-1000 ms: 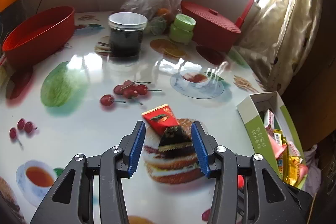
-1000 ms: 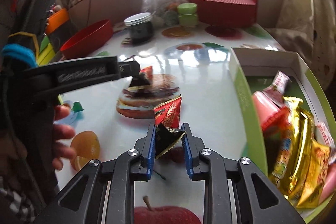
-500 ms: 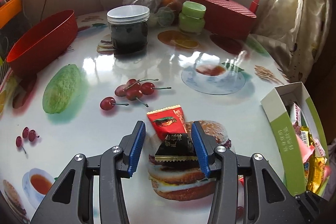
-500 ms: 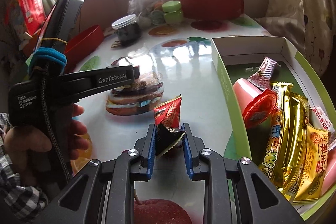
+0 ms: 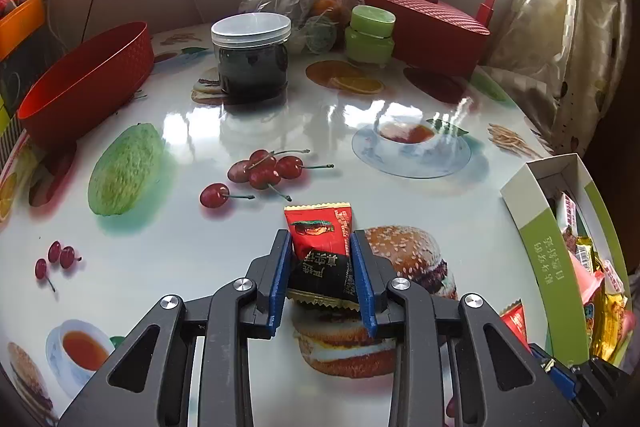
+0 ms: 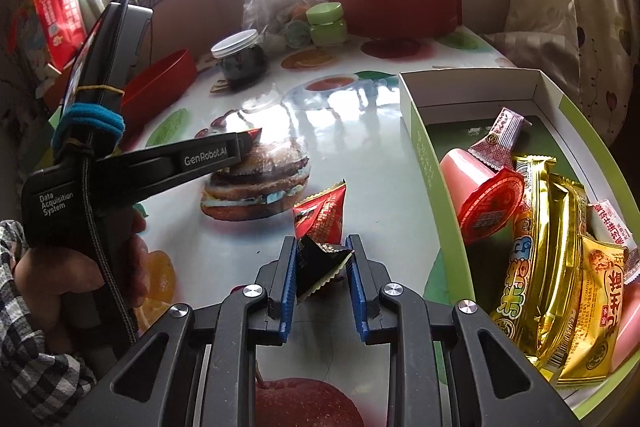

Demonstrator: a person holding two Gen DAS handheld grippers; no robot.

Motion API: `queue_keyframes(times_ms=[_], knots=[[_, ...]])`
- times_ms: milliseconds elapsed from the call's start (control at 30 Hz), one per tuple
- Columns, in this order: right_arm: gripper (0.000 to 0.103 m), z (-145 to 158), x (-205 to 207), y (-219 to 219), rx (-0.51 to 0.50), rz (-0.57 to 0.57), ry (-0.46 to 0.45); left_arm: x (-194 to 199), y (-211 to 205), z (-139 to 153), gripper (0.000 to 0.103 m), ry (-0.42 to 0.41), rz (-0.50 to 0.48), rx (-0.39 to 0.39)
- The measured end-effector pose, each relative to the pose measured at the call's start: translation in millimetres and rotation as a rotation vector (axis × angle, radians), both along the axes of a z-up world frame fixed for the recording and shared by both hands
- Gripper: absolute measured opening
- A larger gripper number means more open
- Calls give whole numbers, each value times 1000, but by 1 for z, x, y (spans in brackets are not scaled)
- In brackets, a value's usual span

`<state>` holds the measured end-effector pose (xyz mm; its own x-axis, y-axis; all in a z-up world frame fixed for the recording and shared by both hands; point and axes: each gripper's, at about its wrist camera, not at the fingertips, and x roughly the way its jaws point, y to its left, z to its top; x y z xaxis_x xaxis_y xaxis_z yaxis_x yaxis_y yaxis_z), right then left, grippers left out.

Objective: Organize snacks
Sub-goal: 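Carry both red-and-black chocolate packets over the green box with both grippers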

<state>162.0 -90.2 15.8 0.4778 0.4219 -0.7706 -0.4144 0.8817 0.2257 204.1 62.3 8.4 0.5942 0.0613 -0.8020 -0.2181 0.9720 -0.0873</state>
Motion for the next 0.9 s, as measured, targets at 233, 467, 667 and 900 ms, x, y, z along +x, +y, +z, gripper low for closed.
queue_keyframes(times_ms=[233, 467, 667, 900], knots=[[23, 5, -5, -2, -11, -6, -17, -12, 2, 7, 29, -24, 3, -6], [23, 16, -14, -6, -7, -16, -52, -30, 0, 24, 29, -70, -5, -10], [23, 23, -23, -7, -5, -16, -70, -42, -5, 35, 29, -95, -17, -13], [23, 31, -34, -12, 1, -16, -90, -54, -8, 43, 29, -116, -25, -15]])
